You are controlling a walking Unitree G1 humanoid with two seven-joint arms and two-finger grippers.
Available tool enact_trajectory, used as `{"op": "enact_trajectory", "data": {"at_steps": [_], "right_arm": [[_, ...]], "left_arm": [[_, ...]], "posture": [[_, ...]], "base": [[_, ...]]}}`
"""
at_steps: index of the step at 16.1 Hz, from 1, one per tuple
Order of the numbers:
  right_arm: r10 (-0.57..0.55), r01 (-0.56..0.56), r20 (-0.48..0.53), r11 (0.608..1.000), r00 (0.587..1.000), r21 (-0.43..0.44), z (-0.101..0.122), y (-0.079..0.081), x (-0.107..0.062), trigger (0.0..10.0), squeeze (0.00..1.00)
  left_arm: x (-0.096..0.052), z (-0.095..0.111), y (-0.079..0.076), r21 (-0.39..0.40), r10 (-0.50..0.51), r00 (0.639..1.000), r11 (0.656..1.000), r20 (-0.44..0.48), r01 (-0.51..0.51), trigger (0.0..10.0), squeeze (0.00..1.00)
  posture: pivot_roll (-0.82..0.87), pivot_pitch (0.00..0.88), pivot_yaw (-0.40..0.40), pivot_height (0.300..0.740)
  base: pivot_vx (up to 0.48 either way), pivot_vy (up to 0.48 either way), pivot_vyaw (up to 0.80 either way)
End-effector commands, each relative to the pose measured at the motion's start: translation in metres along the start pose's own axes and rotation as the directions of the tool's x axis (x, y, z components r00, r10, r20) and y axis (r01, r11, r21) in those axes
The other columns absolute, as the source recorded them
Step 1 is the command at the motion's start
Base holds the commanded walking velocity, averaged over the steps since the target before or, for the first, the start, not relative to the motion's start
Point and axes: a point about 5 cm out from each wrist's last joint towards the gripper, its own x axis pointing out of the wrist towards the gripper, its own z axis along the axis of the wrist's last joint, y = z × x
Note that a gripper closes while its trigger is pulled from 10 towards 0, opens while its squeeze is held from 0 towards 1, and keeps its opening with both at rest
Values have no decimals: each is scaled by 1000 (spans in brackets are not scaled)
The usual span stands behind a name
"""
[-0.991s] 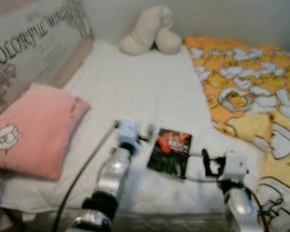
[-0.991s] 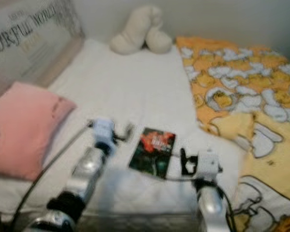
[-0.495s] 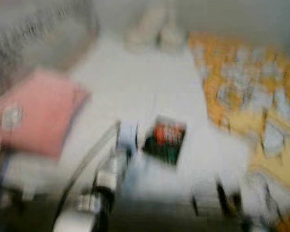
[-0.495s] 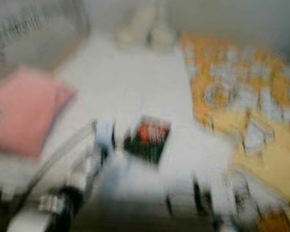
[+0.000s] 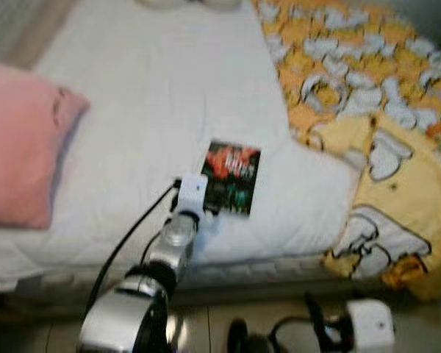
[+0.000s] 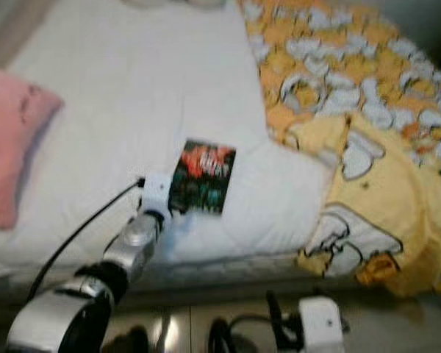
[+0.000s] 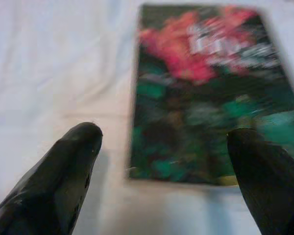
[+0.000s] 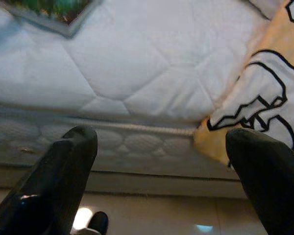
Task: Clean up the room
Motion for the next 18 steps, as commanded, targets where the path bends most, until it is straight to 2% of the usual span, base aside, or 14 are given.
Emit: {"op": "enact_trajectory", "data": {"at_steps": [1, 5, 7, 9, 10, 13, 15, 16, 17, 18], "right_arm": [[-10, 10, 10, 1000, 1000, 9, 10, -3, -5, 10000, 0], [3, -4, -4, 1000, 1000, -11, 15, -2, -14, 10000, 0], [5, -6, -14, 1000, 1000, -19, 17, -3, -16, 10000, 0], [1, -1, -25, 1000, 1000, -24, 19, -4, -17, 10000, 0], [1, -2, -29, 1000, 1000, -24, 19, -4, -18, 10000, 0], [2, -4, -56, 1000, 998, -26, 14, -3, -20, 10000, 0], [-2, 0, -66, 1000, 998, -29, 13, -4, -18, 10000, 0], [-2, 0, -70, 1000, 998, -31, 13, -4, -17, 10000, 0], [-2, 0, -73, 999, 997, -32, 12, -4, -16, 10000, 0], [0, -2, -77, 999, 997, -35, 11, -5, -16, 10000, 0]], "left_arm": [[1, 2, 2, 42, 44, 999, 998, 9, -44, 10000, 0], [4, 13, 8, -51, 96, 995, 994, 37, -94, 10000, 0], [6, 19, 3, -80, 59, 997, 995, 51, -55, 10000, 0], [9, 31, -1, -147, 52, 996, 988, 75, -41, 10000, 0], [9, 30, -3, -150, 39, 997, 988, 69, -29, 10000, 0], [4, 8, -21, -115, -76, 997, 991, -31, 72, 10000, 0], [-2, -6, -36, -90, -173, 981, 982, -89, 165, 10000, 0], [-5, -16, -41, -54, -210, 966, 977, -150, 204, 8863, 0], [-7, -23, -42, -19, -206, 962, 978, -181, 206, 0, 0], [-8, -27, -38, -57, -193, 962, 981, -194, 186, 0, 0]], "posture": [[-174, 404, -119, 740], [-190, 418, -136, 740], [-201, 421, -136, 740], [-208, 414, -131, 740], [-208, 411, -128, 740], [-207, 399, -122, 740], [-204, 392, -120, 740], [-197, 389, -121, 740], [-198, 390, -122, 740], [-202, 390, -124, 740]], "base": [[0, 0, 0], [0, 0, 0], [0, 0, 0], [0, 0, 0], [0, 0, 0], [0, 0, 0], [0, 0, 0], [0, 0, 0], [0, 0, 0], [0, 0, 0]]}}
